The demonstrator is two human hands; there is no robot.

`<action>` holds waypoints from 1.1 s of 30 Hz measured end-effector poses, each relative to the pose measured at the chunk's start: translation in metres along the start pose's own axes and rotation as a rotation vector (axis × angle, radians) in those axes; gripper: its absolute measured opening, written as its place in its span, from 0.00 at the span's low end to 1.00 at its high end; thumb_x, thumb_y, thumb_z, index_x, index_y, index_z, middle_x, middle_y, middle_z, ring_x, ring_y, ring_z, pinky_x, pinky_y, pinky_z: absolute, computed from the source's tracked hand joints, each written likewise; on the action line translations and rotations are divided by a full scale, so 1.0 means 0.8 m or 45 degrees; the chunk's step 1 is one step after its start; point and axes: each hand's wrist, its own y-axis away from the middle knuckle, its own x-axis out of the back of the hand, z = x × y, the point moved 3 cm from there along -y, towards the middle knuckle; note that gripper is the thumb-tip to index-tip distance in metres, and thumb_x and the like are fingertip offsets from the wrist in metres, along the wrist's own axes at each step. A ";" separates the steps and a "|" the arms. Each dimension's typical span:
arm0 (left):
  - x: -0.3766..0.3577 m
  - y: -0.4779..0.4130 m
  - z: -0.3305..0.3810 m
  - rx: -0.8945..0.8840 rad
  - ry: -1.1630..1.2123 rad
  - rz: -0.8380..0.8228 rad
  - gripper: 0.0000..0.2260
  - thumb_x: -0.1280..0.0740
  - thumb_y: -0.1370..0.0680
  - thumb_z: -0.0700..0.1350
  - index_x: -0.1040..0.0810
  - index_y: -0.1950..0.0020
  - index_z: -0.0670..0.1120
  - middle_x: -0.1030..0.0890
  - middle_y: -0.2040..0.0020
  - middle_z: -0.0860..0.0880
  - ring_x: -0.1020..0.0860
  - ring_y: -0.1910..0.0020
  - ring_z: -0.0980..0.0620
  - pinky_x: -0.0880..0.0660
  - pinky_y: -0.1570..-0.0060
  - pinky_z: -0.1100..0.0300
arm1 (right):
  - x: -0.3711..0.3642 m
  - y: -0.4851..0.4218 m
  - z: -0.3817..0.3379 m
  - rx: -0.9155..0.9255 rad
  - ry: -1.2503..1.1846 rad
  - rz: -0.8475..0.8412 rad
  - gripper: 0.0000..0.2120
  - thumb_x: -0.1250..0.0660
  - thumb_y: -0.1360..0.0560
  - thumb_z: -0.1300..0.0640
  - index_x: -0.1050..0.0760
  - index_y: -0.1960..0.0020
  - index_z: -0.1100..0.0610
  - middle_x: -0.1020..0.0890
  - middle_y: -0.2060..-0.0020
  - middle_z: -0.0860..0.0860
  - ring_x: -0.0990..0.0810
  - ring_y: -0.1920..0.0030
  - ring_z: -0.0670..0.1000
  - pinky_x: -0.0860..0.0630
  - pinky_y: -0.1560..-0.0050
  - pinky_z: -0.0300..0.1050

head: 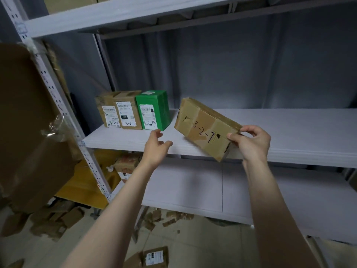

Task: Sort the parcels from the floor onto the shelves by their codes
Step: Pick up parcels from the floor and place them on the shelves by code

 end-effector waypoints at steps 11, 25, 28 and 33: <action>-0.084 -0.149 -0.017 0.041 -0.086 -0.034 0.29 0.31 0.22 0.47 0.37 0.25 0.40 0.30 0.29 0.43 0.26 0.35 0.45 0.30 0.43 0.58 | -0.057 -0.130 0.035 0.099 0.119 -0.231 0.19 0.23 0.38 0.75 0.25 0.64 0.53 0.17 0.53 0.44 0.15 0.53 0.52 0.17 0.51 0.48; -0.093 -0.229 -0.090 0.167 -0.159 0.063 0.24 0.30 0.24 0.44 0.31 0.29 0.43 0.22 0.36 0.45 0.23 0.39 0.46 0.28 0.42 0.58 | -0.139 -0.199 0.087 0.242 0.172 -0.395 0.24 0.27 0.29 0.70 0.25 0.36 0.55 0.20 0.45 0.43 0.20 0.44 0.40 0.25 0.51 0.27; -0.102 -0.230 -0.101 0.145 -0.223 0.136 0.21 0.33 0.25 0.46 0.28 0.32 0.45 0.19 0.41 0.45 0.22 0.42 0.43 0.25 0.43 0.52 | -0.143 -0.199 0.109 0.283 0.172 -0.295 0.22 0.29 0.28 0.71 0.25 0.35 0.60 0.19 0.46 0.44 0.19 0.49 0.34 0.25 0.48 0.27; -0.114 -0.225 -0.118 0.122 -0.422 0.341 0.18 0.35 0.24 0.48 0.26 0.33 0.50 0.20 0.47 0.41 0.26 0.43 0.42 0.28 0.46 0.53 | -0.143 -0.199 0.151 0.348 0.448 -0.142 0.23 0.25 0.32 0.64 0.21 0.38 0.54 0.16 0.47 0.49 0.16 0.49 0.45 0.18 0.45 0.47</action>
